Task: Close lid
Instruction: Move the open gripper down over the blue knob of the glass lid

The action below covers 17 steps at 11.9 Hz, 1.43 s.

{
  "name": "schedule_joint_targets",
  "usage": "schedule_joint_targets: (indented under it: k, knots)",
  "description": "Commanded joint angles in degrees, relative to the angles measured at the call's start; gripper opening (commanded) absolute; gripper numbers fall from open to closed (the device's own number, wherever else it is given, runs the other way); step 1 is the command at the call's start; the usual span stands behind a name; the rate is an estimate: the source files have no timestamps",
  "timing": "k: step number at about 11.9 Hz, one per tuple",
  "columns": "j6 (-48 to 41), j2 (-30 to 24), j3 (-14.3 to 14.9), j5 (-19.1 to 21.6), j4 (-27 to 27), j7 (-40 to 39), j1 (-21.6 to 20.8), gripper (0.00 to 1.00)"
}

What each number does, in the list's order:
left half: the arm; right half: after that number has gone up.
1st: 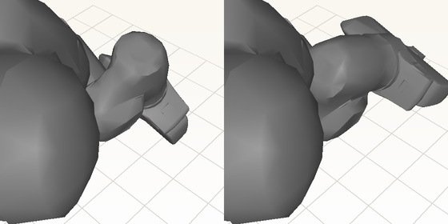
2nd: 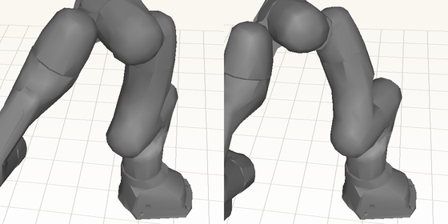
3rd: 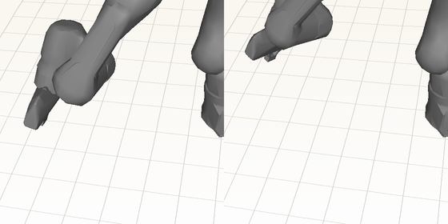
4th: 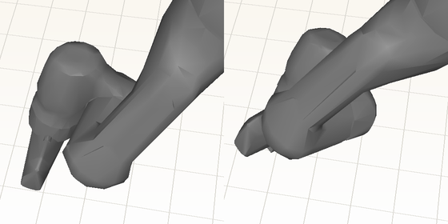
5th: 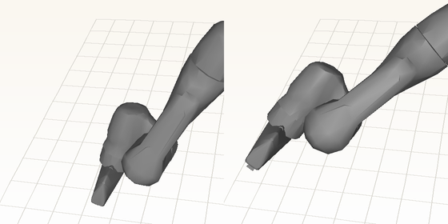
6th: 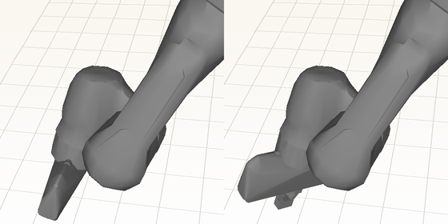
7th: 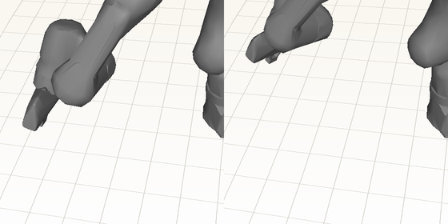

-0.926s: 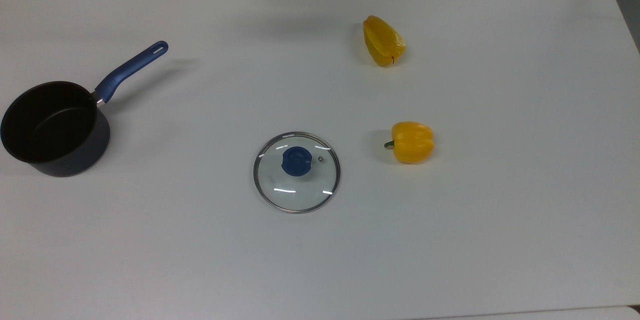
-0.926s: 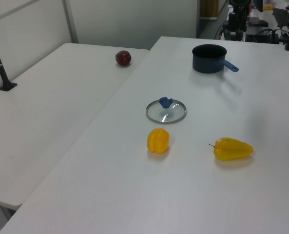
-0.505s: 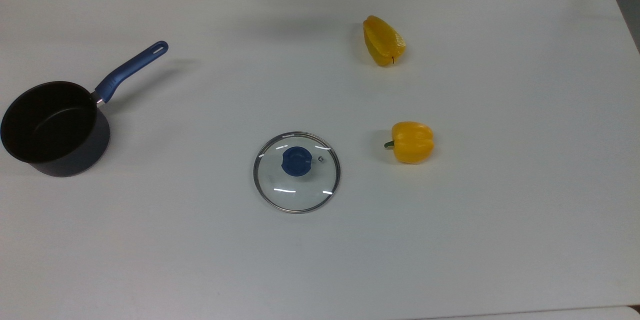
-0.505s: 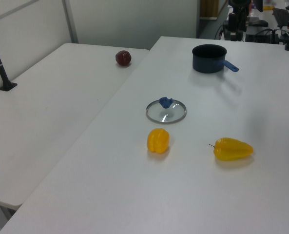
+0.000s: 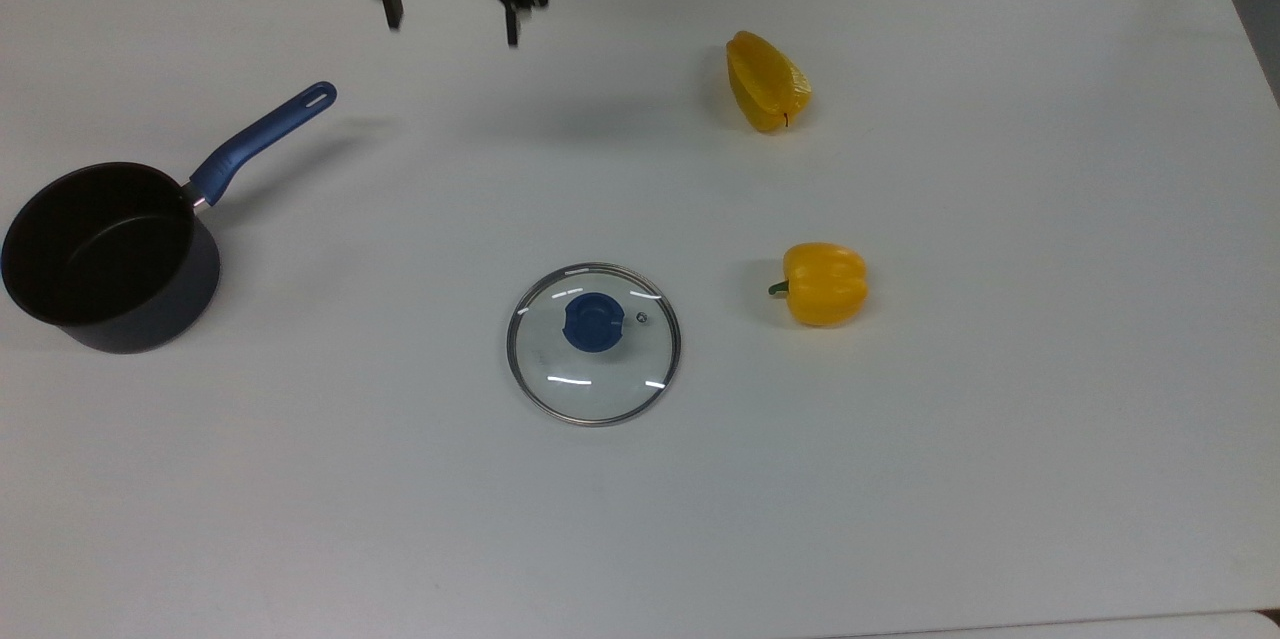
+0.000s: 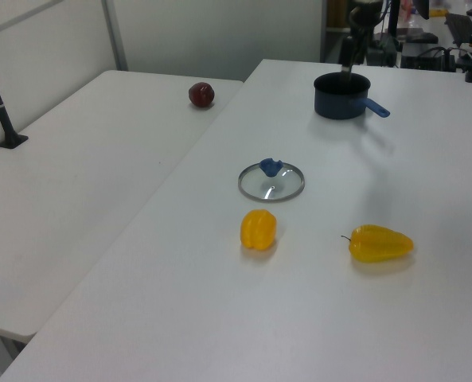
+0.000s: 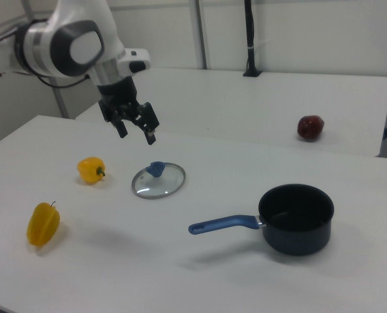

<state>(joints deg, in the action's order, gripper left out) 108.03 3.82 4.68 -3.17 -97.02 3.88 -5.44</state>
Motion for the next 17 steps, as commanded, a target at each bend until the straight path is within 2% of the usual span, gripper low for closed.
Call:
schedule_joint_targets:
  k: [1, 5, 12, 17]
  knots:
    - [9.0, 5.8, -0.4, 1.8, -0.1, 0.0, -1.8, 1.0]
    - [19.5, 12.2, -0.4, 1.8, -0.1, 0.3, -3.4, 1.0]
    - [39.5, 23.9, -0.4, 1.1, -0.1, 7.7, -6.5, 1.0]
    - [41.6, 25.8, -0.3, 0.5, -0.1, 8.0, -6.9, 1.0]
